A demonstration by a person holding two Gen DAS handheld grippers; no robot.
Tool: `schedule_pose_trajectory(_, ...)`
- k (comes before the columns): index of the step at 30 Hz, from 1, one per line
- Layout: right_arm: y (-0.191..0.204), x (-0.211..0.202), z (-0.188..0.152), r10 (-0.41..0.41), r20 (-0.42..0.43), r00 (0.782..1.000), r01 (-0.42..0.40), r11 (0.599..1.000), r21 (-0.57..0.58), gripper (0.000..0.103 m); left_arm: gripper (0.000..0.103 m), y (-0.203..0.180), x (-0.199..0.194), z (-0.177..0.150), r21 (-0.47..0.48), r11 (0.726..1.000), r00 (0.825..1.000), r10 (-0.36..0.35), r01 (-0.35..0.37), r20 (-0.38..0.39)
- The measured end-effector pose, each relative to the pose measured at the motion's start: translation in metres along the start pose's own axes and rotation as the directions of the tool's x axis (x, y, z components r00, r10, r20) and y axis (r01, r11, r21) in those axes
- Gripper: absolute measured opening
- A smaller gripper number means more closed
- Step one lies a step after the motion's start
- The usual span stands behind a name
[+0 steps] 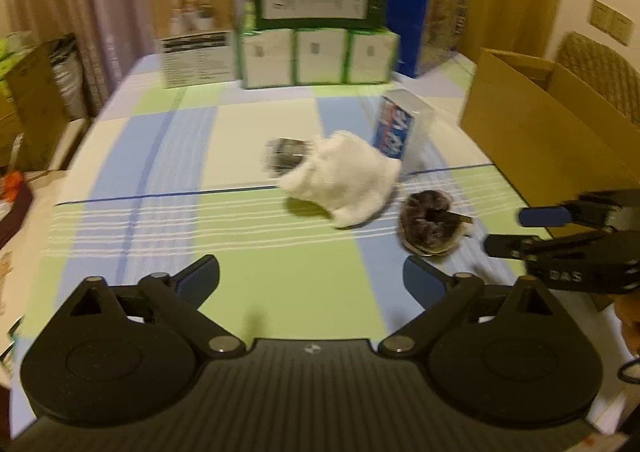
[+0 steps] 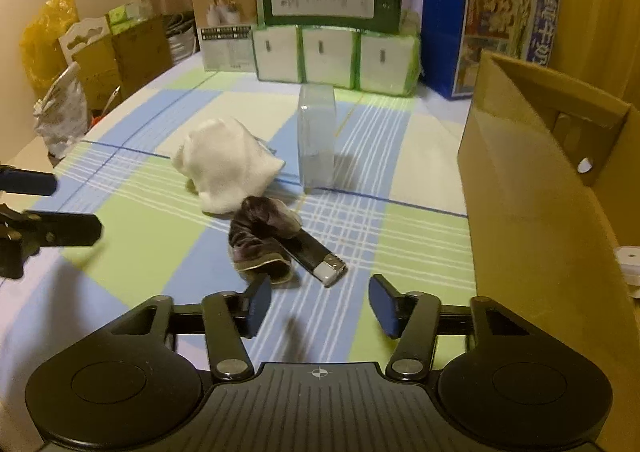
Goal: Organize objects
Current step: 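Withdraw both tools from the cardboard box back over the table, then grasp the brown scrunchie with the left tool while the right tool grasps the black USB stick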
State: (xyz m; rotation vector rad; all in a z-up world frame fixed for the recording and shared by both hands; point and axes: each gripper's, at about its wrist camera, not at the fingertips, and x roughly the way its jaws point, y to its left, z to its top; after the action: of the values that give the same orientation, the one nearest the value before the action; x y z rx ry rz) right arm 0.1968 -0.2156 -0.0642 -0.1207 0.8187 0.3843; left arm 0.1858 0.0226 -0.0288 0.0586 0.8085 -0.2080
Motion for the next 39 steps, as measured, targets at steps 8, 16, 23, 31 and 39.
schedule_pose_trajectory(8, -0.017, 0.014, 0.000, 0.029, -0.025, 0.999, -0.028, 0.999, 0.037, 0.042, 0.076, -0.029, 0.041, 0.008, 0.186, 0.964, 0.982, -0.190, 0.188, -0.011)
schedule_pose_trajectory(16, -0.026, 0.022, 0.004, 0.025, -0.014, 1.000, -0.024, 0.997, 0.069, 0.041, 0.072, -0.057, 0.079, 0.014, 0.314, 0.907, 0.960, -0.274, 0.280, -0.065)
schedule_pose_trajectory(23, -0.029, 0.026, 0.007, 0.024, -0.013, 1.000, -0.023, 0.998, 0.062, 0.041, 0.026, -0.056, 0.096, 0.009, 0.300, 0.913, 0.961, -0.266, 0.276, -0.073)
schedule_pose_trajectory(31, -0.008, 0.042, 0.012, 0.044, -0.012, 0.999, -0.045, 0.996, -0.079, 0.041, 0.022, -0.023, 0.059, -0.004, 0.220, 0.963, 0.987, -0.158, 0.156, -0.009)
schedule_pose_trajectory(39, 0.001, 0.055, 0.015, 0.059, -0.041, 0.997, -0.063, 0.993, -0.099, 0.021, 0.026, -0.009, 0.052, -0.016, 0.164, 0.978, 0.992, -0.122, 0.126, -0.035)
